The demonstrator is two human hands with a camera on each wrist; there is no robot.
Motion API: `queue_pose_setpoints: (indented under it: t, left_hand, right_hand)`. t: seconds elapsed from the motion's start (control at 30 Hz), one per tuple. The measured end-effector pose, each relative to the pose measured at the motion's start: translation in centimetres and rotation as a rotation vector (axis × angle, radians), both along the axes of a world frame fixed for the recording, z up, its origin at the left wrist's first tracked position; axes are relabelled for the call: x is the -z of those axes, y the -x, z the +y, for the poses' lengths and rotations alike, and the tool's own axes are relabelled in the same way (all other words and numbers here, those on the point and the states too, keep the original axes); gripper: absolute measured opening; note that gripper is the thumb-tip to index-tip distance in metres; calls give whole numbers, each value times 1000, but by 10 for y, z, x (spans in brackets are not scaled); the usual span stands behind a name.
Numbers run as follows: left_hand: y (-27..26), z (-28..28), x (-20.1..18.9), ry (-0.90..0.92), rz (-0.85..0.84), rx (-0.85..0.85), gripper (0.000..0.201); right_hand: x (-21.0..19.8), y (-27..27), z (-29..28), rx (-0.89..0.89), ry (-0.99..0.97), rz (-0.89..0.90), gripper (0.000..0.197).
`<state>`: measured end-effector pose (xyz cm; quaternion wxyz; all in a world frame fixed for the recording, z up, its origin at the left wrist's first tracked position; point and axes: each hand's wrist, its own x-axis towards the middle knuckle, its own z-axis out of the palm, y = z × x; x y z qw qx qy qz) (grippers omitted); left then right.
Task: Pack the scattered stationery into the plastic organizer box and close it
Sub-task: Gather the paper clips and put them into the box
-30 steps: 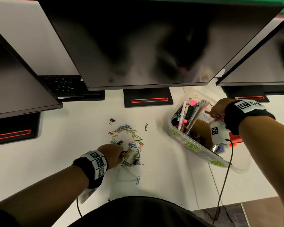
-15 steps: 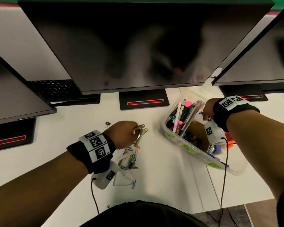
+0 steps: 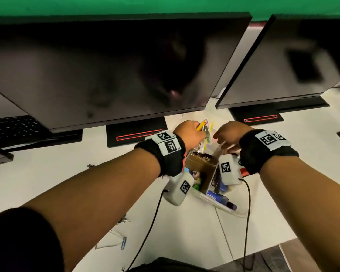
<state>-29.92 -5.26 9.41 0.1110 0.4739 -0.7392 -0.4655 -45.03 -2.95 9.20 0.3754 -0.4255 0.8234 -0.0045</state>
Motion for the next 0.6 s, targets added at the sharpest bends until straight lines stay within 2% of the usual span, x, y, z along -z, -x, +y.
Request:
queue_pose_setpoints:
  t: [0.07, 0.13, 0.27, 0.37, 0.47, 0.6]
  left_hand:
    - [18, -3, 2, 61, -24, -11, 32]
    - [33, -7, 5, 102, -12, -25, 17]
    - [51, -9, 18, 84, -42, -51, 25]
    - [59, -8, 26, 75, -27, -67, 23]
    - [65, -8, 24, 76, 43, -103, 22]
    - [66, -9, 22, 103, 152, -134, 26]
  right_hand:
    - [-1, 11, 8, 67, 33, -85, 31]
    - [-2, 17, 16, 109, 53, -134, 34]
    - [1, 21, 20, 112, 71, -156, 34]
    - [3, 16, 19, 80, 84, -147, 30]
    - [3, 10, 17, -18, 38, -97, 19]
    - [3, 8, 17, 19, 69, -70, 12]
